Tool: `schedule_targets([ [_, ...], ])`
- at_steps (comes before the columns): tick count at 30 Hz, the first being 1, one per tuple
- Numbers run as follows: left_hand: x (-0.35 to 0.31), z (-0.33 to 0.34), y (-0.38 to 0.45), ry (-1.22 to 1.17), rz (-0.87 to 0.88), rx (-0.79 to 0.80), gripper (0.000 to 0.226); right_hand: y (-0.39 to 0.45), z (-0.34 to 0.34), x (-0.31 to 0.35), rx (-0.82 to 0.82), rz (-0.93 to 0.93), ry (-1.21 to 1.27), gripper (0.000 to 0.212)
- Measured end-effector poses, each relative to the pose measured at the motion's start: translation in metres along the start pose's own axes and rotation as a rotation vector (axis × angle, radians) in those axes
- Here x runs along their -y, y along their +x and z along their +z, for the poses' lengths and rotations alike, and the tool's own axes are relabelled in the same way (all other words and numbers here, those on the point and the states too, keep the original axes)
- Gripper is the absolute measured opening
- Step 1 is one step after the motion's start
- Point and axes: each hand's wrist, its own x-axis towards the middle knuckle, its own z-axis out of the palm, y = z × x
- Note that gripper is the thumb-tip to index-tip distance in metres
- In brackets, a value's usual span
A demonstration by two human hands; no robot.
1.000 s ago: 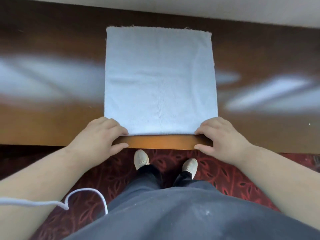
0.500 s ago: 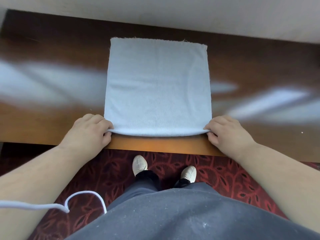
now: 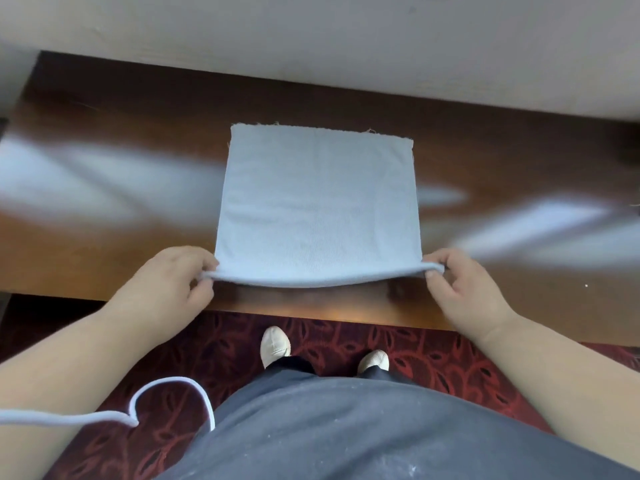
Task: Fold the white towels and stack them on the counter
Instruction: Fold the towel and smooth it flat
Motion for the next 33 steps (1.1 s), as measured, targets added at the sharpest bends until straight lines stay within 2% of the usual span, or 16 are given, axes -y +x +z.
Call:
schedule_targets([
  [2,-0.005,-0.008,0.022,-0.212,-0.216,-0.104,0.007,0.02,-0.004,0.012,-0.149,0.09,0.085,0.006],
  [4,-0.006,-0.013,0.054,-0.359,-0.358,-0.207,0.005,0.046,-0.007,0.025,-0.276,0.116,0.195,0.01],
  [8,-0.005,-0.019,0.123,-0.619,-0.479,-0.382,0.02,0.105,-0.009,0.05,-0.412,0.147,0.295,0.017],
  [10,-0.005,-0.021,0.152,-0.66,-0.497,-0.44,0.014,0.131,-0.008,0.058,-0.41,0.173,0.304,0.017],
  [15,0.003,-0.023,0.206,-0.628,-0.493,-0.408,0.002,0.178,-0.002,0.064,-0.339,0.298,0.308,0.034],
  [20,0.018,-0.01,0.243,-0.663,-0.496,-0.271,0.031,0.203,0.005,0.052,-0.25,0.359,0.276,0.061],
  [27,0.012,-0.008,0.245,-0.625,-0.47,-0.268,0.056,0.212,0.021,0.045,-0.326,0.365,0.113,0.052],
  [29,0.008,-0.012,0.232,-0.548,-0.483,-0.327,0.05,0.208,0.024,0.048,-0.354,0.361,0.074,0.049],
  [31,0.009,-0.013,0.208,-0.415,-0.502,-0.345,0.029,0.199,0.026,0.047,-0.38,0.358,0.089,0.047],
  [32,0.012,-0.011,0.194,-0.37,-0.516,-0.302,0.019,0.192,0.025,0.045,-0.394,0.368,0.102,0.046],
  [33,0.013,-0.008,0.18,-0.345,-0.524,-0.24,0.019,0.184,0.025,0.043,-0.406,0.394,0.112,0.045],
])
